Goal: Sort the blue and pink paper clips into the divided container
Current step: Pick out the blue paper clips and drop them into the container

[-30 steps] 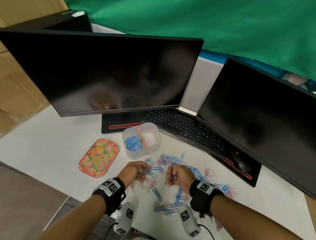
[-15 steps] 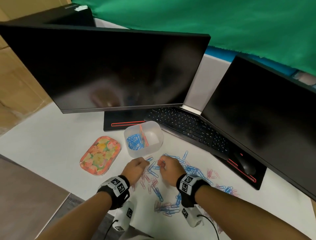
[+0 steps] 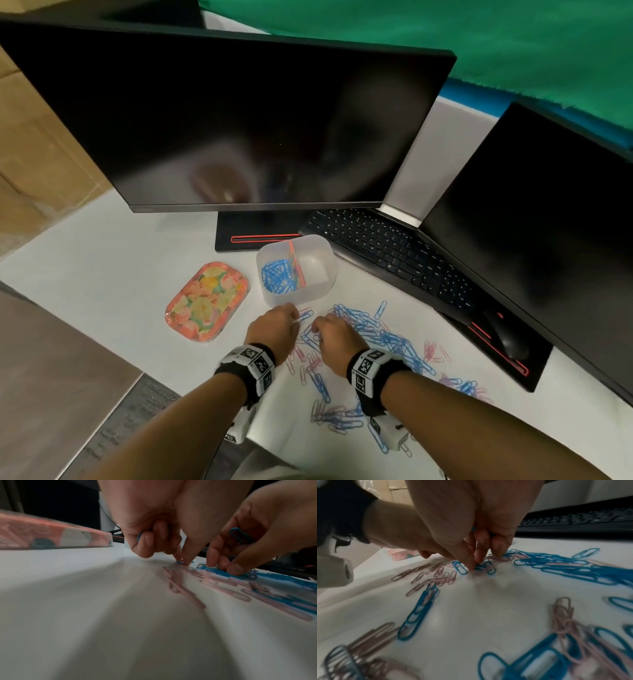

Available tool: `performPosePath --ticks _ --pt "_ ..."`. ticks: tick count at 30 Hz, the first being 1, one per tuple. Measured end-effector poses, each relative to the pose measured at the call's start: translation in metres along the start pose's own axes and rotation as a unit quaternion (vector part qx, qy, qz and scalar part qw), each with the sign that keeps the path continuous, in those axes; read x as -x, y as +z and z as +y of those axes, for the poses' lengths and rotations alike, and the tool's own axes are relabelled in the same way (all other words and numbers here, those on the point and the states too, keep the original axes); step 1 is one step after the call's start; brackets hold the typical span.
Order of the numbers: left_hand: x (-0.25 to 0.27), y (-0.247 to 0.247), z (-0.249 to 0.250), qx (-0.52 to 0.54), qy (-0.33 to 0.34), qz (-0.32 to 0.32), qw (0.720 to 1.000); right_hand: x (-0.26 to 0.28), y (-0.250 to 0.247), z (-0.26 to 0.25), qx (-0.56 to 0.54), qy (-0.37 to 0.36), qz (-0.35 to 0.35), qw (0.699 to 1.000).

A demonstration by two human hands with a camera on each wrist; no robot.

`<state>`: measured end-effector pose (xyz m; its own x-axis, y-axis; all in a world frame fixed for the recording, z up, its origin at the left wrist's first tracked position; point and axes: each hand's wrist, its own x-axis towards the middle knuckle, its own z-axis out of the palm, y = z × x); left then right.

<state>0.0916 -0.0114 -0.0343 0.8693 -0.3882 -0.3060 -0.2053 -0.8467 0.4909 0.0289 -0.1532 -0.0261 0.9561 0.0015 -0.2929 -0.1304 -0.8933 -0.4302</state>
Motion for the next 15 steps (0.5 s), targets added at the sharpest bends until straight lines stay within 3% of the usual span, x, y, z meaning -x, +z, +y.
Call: performPosePath --ticks 6,10,15 --pt "-0.005 -0.003 0.008 0.0 -0.042 -0.015 0.999 0.001 -0.001 0.009 -0.025 0.019 -0.043 0.999" --pt "-0.004 -0.004 0.008 0.006 -0.036 -0.039 0.999 0.005 -0.003 0.015 -0.056 0.025 -0.032 0.998" --pt "0.002 -0.014 0.003 0.11 -0.047 -0.035 0.992 0.008 -0.019 0.013 -0.174 0.087 -0.001 0.981"
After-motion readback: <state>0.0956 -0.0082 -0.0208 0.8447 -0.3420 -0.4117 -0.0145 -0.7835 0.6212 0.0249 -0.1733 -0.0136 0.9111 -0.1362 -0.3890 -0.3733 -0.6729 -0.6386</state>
